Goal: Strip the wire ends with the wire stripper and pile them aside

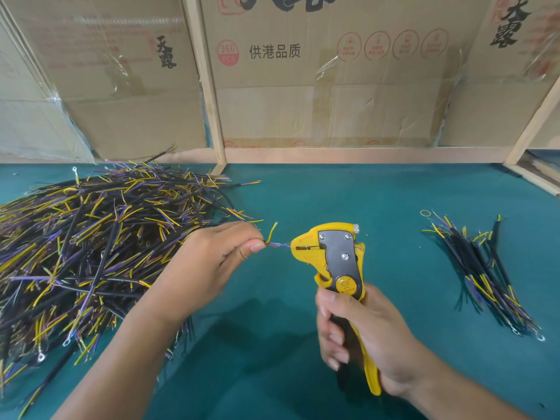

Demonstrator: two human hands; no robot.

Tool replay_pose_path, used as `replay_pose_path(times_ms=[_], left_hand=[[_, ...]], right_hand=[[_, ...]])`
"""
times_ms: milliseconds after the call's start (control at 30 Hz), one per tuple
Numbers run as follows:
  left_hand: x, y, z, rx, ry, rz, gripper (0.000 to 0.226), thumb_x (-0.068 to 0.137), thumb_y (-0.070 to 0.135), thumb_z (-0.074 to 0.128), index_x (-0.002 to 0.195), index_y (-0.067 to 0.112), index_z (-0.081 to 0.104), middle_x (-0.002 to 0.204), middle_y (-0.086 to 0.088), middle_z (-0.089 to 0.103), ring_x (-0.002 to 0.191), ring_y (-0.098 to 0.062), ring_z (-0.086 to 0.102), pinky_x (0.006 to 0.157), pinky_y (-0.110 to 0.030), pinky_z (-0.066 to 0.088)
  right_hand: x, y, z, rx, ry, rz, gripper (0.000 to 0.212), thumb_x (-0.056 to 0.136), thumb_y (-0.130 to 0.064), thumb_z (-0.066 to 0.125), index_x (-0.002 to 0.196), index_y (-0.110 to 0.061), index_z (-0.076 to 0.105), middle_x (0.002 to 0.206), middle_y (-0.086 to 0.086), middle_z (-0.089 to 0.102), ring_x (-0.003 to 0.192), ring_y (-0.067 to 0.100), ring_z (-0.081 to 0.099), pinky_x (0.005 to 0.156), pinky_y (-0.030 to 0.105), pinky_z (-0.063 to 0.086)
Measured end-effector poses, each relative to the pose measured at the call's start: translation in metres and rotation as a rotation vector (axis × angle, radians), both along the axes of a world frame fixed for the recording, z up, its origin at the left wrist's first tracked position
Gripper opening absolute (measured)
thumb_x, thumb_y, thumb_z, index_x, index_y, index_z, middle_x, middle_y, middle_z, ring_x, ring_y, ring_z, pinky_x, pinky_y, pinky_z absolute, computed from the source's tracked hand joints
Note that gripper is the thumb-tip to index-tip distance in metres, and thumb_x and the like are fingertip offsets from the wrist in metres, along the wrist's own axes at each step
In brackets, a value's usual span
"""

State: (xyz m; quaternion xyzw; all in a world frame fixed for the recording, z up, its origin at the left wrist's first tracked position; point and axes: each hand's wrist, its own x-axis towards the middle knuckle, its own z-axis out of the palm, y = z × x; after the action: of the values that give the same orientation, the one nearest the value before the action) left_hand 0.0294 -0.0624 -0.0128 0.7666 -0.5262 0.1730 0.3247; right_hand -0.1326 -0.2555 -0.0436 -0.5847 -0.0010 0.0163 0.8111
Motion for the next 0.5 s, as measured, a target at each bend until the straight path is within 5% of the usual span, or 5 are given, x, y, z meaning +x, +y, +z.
replay_pose_path(times_ms=[267, 367, 500], left_hand=[[0.005, 0.0, -0.0029, -0.024, -0.006, 0.026, 0.027, 0.104, 0.028, 0.045, 0.088, 0.011, 0.059, 0.077, 0.012, 0.048, 0.072, -0.005, 0.046, 0.067, -0.017, 0.038], [0.009, 0.0045, -0.0024, -0.059, -0.005, 0.049, 0.024, 0.103, 0.028, 0.046, 0.088, 0.014, 0.058, 0.078, 0.012, 0.049, 0.073, -0.002, 0.047, 0.068, -0.014, 0.037], [0.0088, 0.0019, -0.0045, -0.052, 0.004, 0.076, 0.025, 0.102, 0.027, 0.047, 0.086, 0.012, 0.058, 0.076, 0.011, 0.049, 0.072, -0.001, 0.045, 0.068, -0.014, 0.035]], right_hand=[[0.0023, -0.0026, 0.0014, 0.083, -0.005, 0.046, 0.028, 0.084, -0.032, 0.069, 0.097, -0.008, 0.07, 0.06, 0.01, 0.045, 0.044, 0.021, 0.041, 0.05, 0.033, 0.044], [0.004, -0.0065, 0.0011, 0.124, -0.026, 0.143, 0.036, 0.091, -0.025, 0.063, 0.122, -0.006, 0.066, 0.071, 0.015, 0.056, 0.057, 0.028, 0.056, 0.064, 0.044, 0.053], [0.0056, -0.0089, -0.0013, 0.127, -0.008, 0.173, 0.04, 0.09, -0.02, 0.062, 0.128, -0.007, 0.064, 0.091, 0.026, 0.067, 0.082, 0.044, 0.068, 0.083, 0.052, 0.055]])
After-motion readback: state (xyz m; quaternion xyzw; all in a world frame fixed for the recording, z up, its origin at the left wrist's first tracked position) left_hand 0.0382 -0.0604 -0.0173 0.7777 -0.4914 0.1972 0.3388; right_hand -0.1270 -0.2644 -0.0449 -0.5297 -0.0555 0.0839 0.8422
